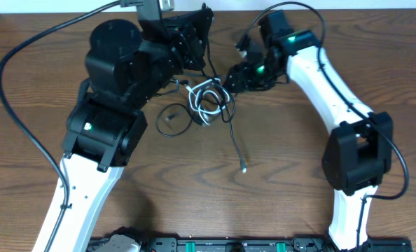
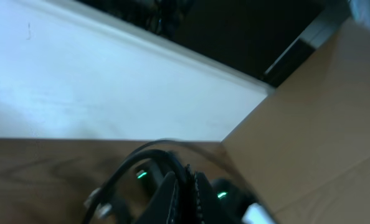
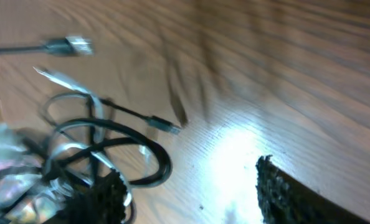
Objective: Untangle cables
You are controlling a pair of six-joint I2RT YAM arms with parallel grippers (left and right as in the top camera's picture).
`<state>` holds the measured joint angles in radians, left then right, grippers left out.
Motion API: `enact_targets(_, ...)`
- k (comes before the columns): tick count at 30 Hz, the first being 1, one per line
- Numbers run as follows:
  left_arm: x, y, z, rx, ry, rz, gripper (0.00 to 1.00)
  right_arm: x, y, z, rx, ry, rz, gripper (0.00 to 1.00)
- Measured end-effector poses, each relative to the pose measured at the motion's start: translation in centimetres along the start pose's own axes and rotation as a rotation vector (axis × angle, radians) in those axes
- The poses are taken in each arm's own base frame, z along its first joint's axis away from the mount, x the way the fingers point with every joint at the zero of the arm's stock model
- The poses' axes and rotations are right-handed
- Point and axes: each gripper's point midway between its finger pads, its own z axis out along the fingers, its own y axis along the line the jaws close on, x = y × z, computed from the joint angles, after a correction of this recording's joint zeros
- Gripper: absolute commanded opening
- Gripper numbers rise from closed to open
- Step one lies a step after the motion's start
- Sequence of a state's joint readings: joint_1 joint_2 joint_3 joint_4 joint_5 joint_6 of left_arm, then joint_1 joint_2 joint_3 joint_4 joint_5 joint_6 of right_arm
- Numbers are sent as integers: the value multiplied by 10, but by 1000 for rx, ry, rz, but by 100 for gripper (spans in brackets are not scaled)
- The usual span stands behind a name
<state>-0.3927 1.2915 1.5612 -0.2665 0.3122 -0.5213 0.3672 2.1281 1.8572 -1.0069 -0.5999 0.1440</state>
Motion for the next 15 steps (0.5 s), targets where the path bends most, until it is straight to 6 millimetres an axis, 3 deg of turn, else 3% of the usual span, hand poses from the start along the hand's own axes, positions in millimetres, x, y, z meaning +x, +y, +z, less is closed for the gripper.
enact_targets(6,-4,-2,-3,2,-17,-14,8,-7,17,14,-56,-18,-40,23)
enact_targets(9,-5,0,-3,-10,-21,-15,8,-12,17,11,-77,-33,-23,2)
enact_targets(13,-4,12,-5,-56,-14,-7,8,-16,4,1,-84,-47,20,1)
enact_targets(15,3,31,-7,-134,9,-11,8,-18,-11,-8,-78,-57,59,1)
